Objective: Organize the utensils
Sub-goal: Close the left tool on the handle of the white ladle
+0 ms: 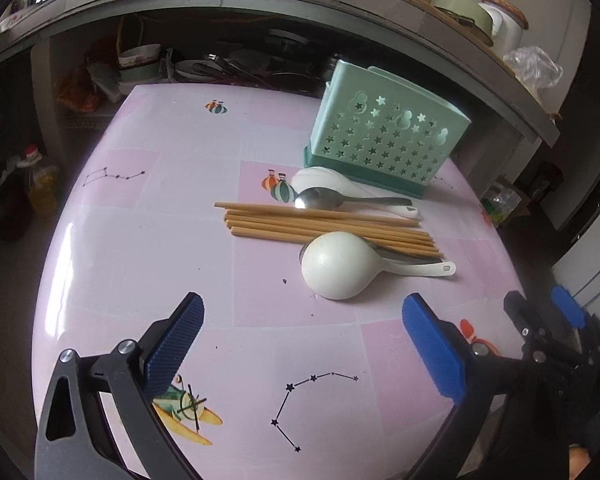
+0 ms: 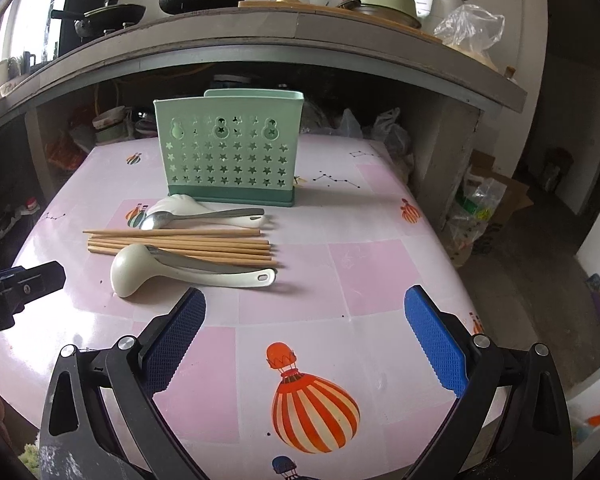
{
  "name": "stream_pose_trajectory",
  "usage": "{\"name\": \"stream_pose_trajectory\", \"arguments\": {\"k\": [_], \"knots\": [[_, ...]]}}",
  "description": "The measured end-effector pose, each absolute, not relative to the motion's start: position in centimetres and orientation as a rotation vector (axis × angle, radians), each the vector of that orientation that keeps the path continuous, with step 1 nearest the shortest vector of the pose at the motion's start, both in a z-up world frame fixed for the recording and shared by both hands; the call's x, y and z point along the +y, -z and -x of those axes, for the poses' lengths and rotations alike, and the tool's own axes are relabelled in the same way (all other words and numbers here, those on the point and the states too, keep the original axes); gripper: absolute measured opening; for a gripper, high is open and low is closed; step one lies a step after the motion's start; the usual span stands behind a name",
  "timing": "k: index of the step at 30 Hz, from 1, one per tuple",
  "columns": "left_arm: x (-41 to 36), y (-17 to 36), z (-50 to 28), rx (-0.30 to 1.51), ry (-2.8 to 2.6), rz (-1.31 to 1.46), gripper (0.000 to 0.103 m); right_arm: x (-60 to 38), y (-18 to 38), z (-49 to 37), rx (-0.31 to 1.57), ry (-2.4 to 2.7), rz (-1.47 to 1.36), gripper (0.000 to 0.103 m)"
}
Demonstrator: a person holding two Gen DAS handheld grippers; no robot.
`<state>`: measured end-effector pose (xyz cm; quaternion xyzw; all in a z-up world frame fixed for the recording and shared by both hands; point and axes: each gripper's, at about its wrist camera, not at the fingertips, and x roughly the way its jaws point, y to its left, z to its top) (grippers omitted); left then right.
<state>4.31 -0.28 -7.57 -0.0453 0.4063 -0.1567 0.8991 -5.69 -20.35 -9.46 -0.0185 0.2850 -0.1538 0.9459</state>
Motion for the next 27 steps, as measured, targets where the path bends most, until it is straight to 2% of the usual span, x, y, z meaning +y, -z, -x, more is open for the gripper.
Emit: {"name": "stream_pose_trajectory", "arguments": {"k": [3,8,12,20,23,27], "knots": [[-3.5,8.8,-4.6,0.824,0.372,-0.131,0.093,-21.3,10.4,4.7,0.598,0.311,0.016,0.095],[-7.4,10.7,-5.7,0.786,0.361,-0.38,0.068,-23.0,11.7,3.3,0.634,0.307,-0.042,0.095],[-9.1,11.9,-6.8,0.77,0.354,-0.486,0.062,-23.5,12.1,2.6,0.645,0.295,-0.05,0.095],[-10.4,11.1,-5.4,0.639,0.339,-0.66,0.027,-24.1,12.4,1.8,0.649,0.288,-0.076,0.095],[-10.3,9.9,-4.8,0.621,0.354,-0.671,0.018,-24.2,12.6,1.8,0.658,0.289,-0.083,0.095],[-9.5,8.3,-4.8,0.632,0.38,-0.614,0.012,-24.2,12.6,1.8,0.659,0.288,-0.087,0.095]]}}
